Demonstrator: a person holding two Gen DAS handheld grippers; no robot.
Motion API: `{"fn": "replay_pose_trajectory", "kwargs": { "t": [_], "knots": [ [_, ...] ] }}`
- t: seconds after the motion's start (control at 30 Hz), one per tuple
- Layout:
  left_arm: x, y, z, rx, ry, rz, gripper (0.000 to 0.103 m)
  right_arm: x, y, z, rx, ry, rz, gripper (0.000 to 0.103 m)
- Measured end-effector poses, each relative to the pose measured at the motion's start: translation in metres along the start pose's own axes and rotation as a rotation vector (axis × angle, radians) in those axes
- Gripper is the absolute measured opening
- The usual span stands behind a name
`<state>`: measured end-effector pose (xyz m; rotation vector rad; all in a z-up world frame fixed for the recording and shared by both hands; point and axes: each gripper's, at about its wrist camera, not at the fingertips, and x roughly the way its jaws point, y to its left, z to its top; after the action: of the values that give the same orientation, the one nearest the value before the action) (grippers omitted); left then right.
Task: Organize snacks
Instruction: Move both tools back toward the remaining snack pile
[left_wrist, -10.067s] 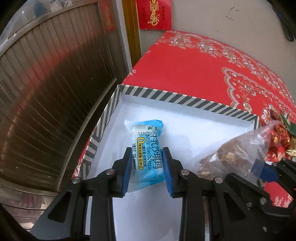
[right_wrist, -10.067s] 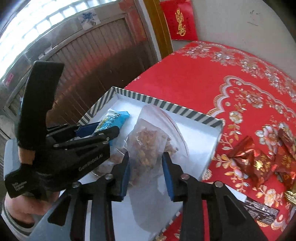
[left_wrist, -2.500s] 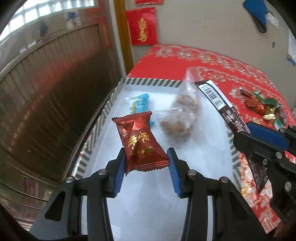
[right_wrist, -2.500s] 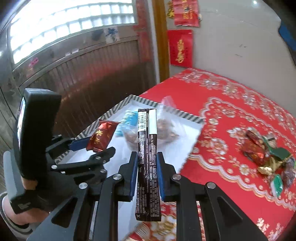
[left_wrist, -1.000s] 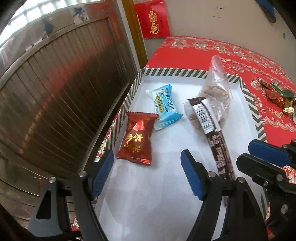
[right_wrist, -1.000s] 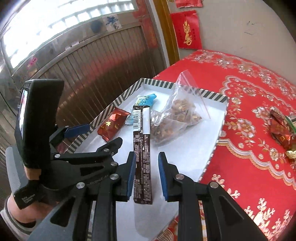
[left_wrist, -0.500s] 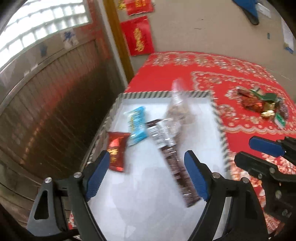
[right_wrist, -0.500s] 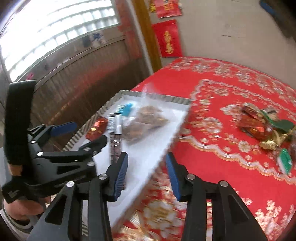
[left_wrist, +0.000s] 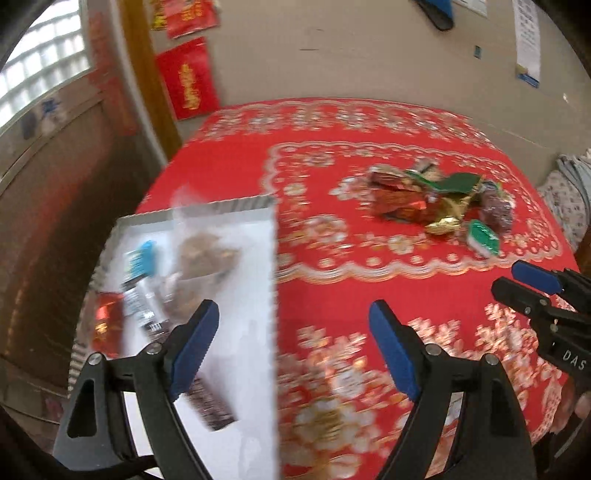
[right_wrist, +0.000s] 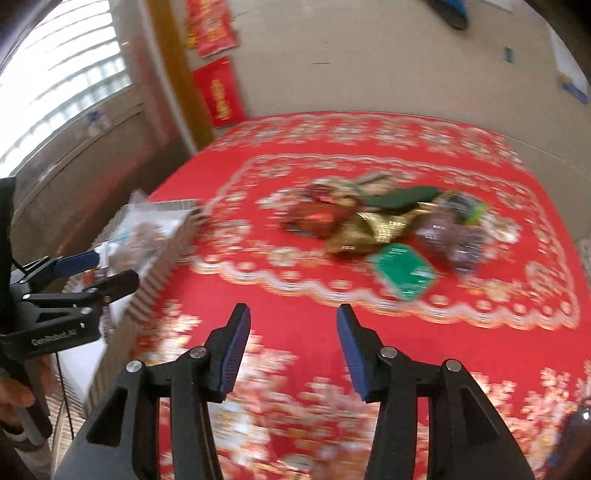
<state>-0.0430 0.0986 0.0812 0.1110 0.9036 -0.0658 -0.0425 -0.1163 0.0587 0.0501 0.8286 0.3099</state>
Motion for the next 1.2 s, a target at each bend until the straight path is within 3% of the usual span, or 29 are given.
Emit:
{"fn": "replay_pose_trajectory", "kwargs": {
  "t": [0.23, 0.37, 0.63, 0.8, 0.93, 1.1, 1.2],
  "knots": [
    [0.021, -0.046, 0.024, 0.017, 0.049, -0.042, 0.084, -0.013, -0.04, 0.002, 0.029, -0.013, -0.044, 0.049],
    [0.038, -0.059, 0.045, -0.032, 0.073, -0.047, 0.084, -0.016, -0.052, 0.002, 0.034, -0.015, -0.049, 0.05],
    [0.088, -0.084, 0.093, -0.14, 0.085, 0.045, 0.084, -0.018, -0.064, -0.002, 0.036, -0.013, -0.034, 0.051],
    [0.124, -0.094, 0.113, -0.152, 0.121, 0.113, 0.084, -0.021, -0.068, -0.002, 0.033, -0.018, -0.022, 0.051],
    [0.137, -0.097, 0.116, -0.164, 0.14, 0.1, 0.084, -0.022, -0.078, 0.0, 0.059, -0.028, -0.018, 0.053],
    [0.126, -0.103, 0.112, -0.161, 0.133, -0.007, 0.084, -0.015, -0.086, 0.0, 0.084, -0.007, -0.026, 0.054],
    [0.12, -0.118, 0.111, -0.105, 0.145, -0.067, 0.084, -0.012, -0.089, 0.0, 0.095, 0.004, -0.025, 0.054]
  ]
}}
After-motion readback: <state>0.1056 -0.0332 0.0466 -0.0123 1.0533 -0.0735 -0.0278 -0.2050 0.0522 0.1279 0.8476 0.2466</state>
